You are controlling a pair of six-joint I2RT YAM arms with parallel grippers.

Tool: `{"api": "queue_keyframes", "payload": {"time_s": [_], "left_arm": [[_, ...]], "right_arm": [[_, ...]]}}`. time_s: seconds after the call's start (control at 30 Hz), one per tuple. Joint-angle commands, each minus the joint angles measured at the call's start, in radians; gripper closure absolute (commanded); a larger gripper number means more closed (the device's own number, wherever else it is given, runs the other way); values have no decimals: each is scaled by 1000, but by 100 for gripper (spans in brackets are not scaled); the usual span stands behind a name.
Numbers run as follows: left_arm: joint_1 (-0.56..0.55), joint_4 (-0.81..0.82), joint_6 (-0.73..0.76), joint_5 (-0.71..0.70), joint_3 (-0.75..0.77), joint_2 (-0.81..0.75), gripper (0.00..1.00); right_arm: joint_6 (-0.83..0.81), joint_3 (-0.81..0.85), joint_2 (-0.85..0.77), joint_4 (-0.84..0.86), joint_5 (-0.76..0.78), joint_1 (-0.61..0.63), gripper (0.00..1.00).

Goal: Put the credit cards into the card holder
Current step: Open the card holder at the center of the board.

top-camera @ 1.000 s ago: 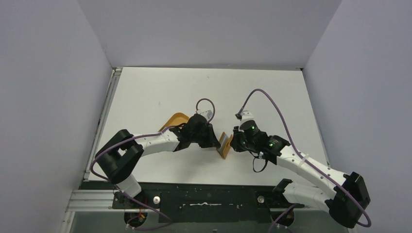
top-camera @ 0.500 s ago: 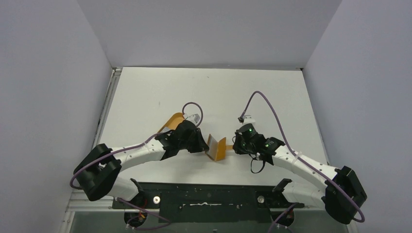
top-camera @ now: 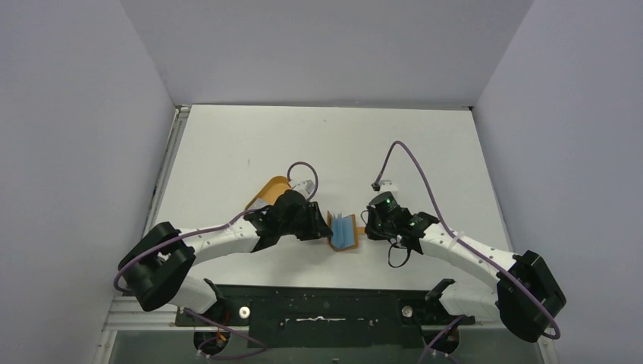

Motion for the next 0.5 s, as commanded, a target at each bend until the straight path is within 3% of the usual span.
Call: {"api": "queue_keyframes", "payload": {"time_s": [0.0,0.2,0.47], "left_arm": [[1,75,-7,13,0,-2,78],[1,48,1,-7,0,-7,98],[1,0,6,-32,0,-33,100]], "right_arm": [[-11,-1,2,43,27,-14,100],[5,-15,3,22,47,-26,100],[40,-25,27,-23,55,-42,100]]}}
